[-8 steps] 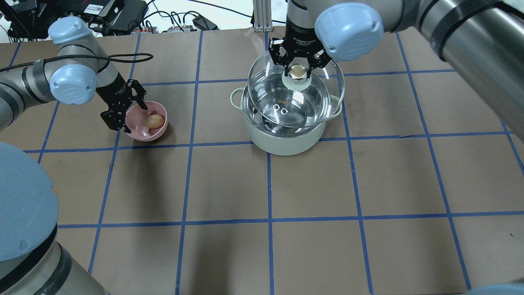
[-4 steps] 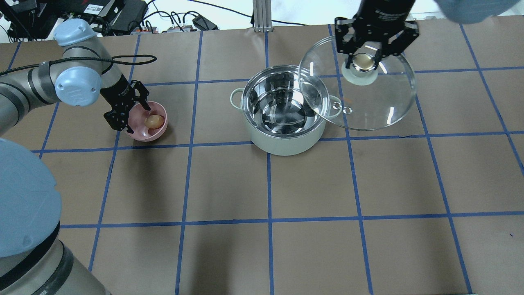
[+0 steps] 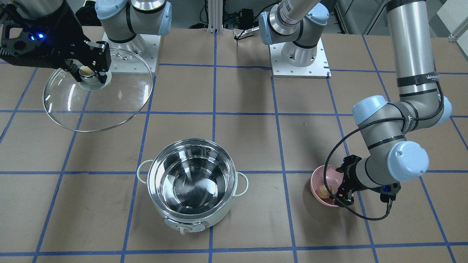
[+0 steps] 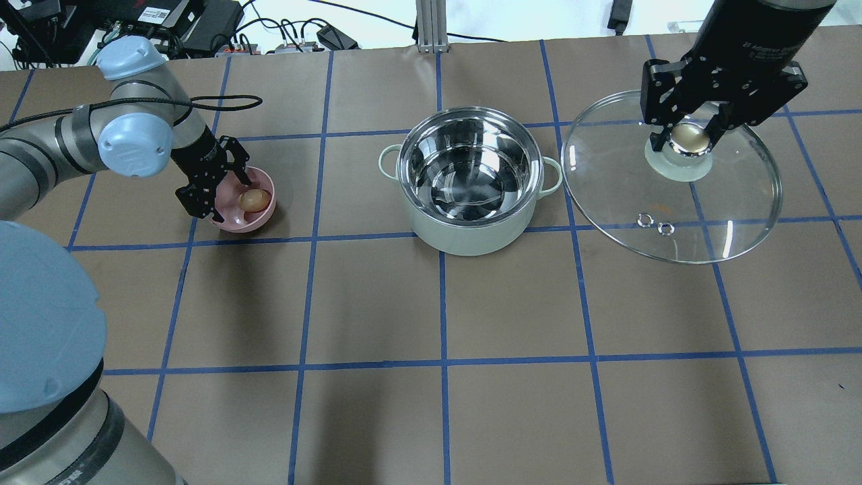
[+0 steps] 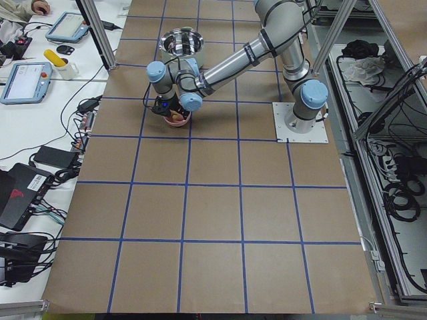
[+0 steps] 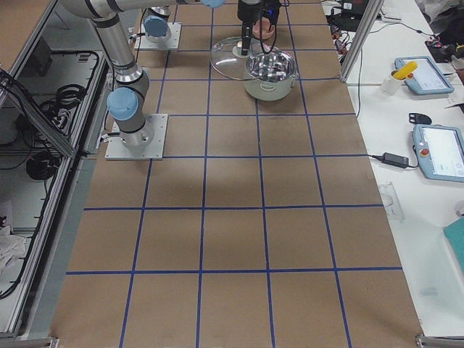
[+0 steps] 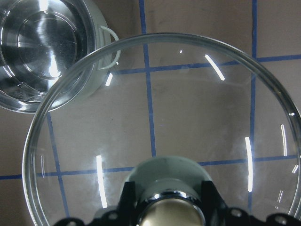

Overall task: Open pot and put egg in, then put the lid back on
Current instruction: 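Lift the glass lid off the pot and move it aside with the right gripper, then close the left gripper around the egg in the pink bowl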

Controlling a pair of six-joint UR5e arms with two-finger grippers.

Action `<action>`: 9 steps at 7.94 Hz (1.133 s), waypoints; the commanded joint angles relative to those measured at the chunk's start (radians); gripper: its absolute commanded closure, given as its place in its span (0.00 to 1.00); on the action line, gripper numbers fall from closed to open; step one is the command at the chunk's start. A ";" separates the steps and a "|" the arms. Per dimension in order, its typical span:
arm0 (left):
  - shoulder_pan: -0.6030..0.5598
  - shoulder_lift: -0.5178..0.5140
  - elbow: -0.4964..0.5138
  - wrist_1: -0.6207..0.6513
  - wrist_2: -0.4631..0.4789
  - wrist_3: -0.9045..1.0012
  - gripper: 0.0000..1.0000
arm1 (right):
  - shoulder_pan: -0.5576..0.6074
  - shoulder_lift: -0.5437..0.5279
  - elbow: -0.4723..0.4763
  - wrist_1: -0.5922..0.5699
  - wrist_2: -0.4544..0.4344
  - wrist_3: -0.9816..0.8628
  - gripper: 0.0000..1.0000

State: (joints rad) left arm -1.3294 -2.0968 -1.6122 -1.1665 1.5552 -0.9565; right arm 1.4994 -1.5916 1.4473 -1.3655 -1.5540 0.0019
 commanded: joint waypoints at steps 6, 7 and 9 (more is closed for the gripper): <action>-0.022 -0.032 0.002 0.031 0.005 -0.001 0.00 | -0.008 -0.011 0.010 0.002 0.003 -0.005 0.61; -0.022 -0.026 0.000 0.031 0.008 -0.002 0.00 | -0.008 -0.011 0.010 0.002 0.003 -0.003 0.61; -0.022 -0.020 0.000 0.031 0.009 -0.005 0.05 | -0.007 -0.011 0.010 0.002 0.003 -0.003 0.61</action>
State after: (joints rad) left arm -1.3514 -2.1231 -1.6118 -1.1343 1.5619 -0.9599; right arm 1.4911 -1.6030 1.4573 -1.3635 -1.5504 -0.0020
